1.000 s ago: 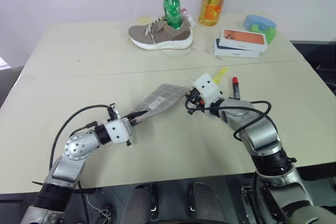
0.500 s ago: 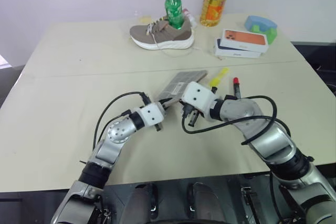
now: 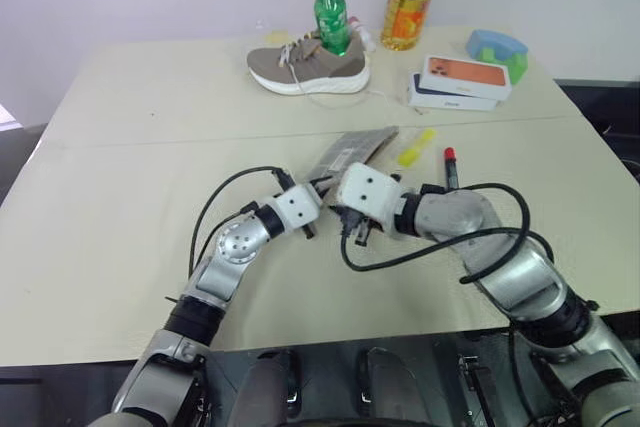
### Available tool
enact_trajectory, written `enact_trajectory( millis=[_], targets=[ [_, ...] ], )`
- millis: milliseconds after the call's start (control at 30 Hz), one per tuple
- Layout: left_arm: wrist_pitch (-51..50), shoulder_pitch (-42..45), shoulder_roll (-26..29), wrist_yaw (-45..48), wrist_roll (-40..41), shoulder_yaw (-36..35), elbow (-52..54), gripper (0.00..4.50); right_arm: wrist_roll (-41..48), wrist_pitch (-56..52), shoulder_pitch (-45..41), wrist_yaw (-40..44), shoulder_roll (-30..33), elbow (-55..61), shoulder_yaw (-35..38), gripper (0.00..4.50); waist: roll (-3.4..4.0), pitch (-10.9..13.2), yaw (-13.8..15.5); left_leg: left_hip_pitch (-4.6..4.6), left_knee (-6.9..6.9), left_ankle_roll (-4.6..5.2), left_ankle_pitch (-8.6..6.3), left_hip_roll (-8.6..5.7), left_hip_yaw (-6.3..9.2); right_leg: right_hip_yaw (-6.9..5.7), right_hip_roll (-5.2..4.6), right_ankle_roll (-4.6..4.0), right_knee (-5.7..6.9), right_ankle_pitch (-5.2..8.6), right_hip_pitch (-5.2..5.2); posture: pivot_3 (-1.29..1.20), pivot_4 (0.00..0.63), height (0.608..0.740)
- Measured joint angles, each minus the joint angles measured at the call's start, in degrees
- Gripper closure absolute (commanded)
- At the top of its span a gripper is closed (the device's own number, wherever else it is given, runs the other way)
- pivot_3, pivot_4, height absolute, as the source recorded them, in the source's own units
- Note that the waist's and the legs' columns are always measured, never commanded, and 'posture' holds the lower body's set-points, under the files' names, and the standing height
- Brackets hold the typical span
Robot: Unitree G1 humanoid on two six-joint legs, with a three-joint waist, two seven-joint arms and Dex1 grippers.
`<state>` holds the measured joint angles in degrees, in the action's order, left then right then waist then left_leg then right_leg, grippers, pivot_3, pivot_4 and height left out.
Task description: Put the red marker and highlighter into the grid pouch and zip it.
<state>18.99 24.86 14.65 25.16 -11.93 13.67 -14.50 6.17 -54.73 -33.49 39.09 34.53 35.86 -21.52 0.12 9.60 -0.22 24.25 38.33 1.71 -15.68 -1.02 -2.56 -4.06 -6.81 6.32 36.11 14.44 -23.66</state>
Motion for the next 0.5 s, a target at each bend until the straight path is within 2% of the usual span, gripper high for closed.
enact_trajectory(
  millis=[100,200,267,333,500],
  targets=[
    [0.0,0.0,1.0,-0.5,0.0,-0.3,-0.1,4.50,2.5,-2.6,1.9,-1.2,-0.6,-0.2,8.6,0.29,-0.01,0.0,0.5,-0.01,0.02,0.01,0.00,-0.01,0.00,0.00,-0.01,0.01,-0.01,-0.01,0.02,0.00,0.150,0.740],
    [0.1,-0.5,2.7,-0.6,0.3,-1.8,-0.1,4.50,3.0,-7.9,2.5,-5.6,-1.9,-2.7,17.5,0.29,-0.01,0.0,0.9,-0.02,0.01,0.00,0.00,-0.01,-0.03,0.01,-0.03,0.01,-0.01,-0.01,0.01,0.00,0.150,0.740],
    [0.5,-1.0,3.1,-0.1,1.7,-2.3,0.0,4.50,2.1,-14.4,1.1,-11.7,-7.5,-6.6,25.4,0.29,-0.03,0.0,0.9,-0.03,0.01,-0.03,0.02,0.00,-0.03,0.01,-0.04,0.01,0.01,-0.02,0.02,0.00,0.150,0.740],
    [1.1,-1.8,3.1,1.0,3.0,-2.2,0.6,4.50,0.6,-18.8,0.0,-17.2,-10.3,-10.6,31.4,0.29,-0.02,0.0,1.1,-0.02,0.01,-0.28,0.16,-0.02,-0.02,0.00,-0.06,0.01,0.01,-0.02,0.02,0.00,0.150,0.740],
    [1.7,-2.2,3.4,2.7,4.5,-2.2,1.1,4.50,-2.3,-22.5,0.1,-25.7,-13.5,-18.4,38.2,0.29,-0.01,0.0,0.9,-0.01,-0.04,-0.30,0.17,-0.05,-0.08,0.02,-0.07,0.01,0.01,-0.02,-0.02,0.00,0.150,0.740]
  ],
)
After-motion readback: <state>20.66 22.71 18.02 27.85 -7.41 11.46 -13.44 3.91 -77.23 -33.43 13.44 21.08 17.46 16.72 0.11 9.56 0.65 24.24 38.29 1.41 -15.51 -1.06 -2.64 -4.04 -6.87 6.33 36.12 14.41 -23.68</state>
